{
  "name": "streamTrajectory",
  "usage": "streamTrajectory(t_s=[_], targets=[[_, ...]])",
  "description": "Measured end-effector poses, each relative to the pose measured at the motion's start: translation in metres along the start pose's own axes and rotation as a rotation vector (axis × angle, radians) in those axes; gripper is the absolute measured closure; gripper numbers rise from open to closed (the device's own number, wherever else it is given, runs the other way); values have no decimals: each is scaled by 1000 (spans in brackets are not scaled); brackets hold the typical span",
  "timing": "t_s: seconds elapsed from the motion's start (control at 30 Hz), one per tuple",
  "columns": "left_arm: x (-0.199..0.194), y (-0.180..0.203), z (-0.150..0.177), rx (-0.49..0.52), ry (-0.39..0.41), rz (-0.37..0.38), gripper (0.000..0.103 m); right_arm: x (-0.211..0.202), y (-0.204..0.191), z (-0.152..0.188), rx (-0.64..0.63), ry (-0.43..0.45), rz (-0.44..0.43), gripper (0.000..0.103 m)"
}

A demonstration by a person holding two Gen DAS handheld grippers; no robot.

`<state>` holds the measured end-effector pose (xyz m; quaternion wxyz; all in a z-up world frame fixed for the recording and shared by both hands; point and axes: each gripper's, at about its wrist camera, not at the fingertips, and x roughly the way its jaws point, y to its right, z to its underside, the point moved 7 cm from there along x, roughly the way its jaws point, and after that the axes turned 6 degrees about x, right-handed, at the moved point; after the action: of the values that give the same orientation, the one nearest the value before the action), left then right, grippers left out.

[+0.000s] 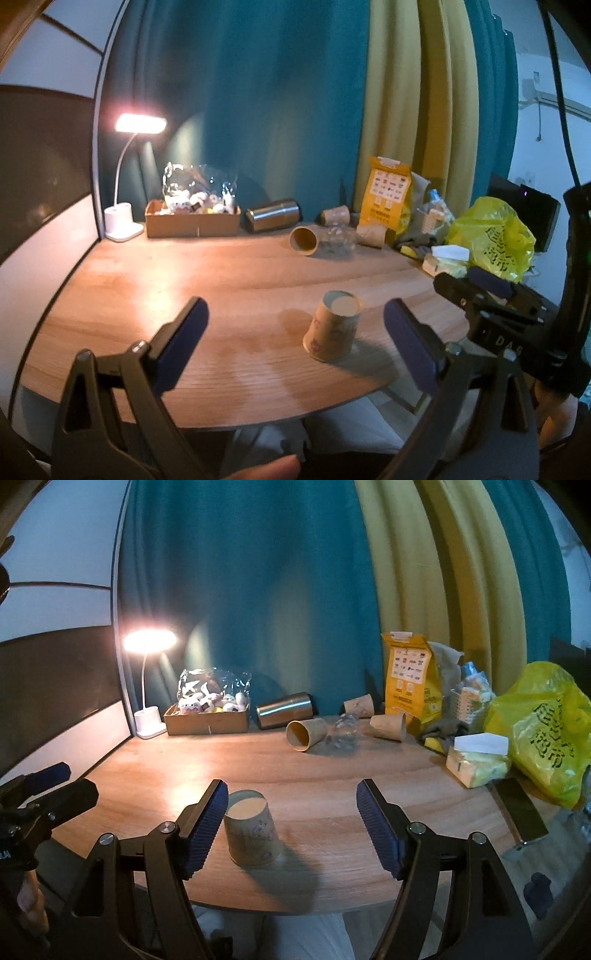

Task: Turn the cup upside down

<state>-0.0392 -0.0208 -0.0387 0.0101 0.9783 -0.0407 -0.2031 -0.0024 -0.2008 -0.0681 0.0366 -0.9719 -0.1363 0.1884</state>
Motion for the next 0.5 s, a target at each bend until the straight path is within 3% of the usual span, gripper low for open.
streamTrajectory(t_s=[0.5], targets=[[-7,2,-5,0,5,-3,6,-4,3,-4,5,3,-4,28]])
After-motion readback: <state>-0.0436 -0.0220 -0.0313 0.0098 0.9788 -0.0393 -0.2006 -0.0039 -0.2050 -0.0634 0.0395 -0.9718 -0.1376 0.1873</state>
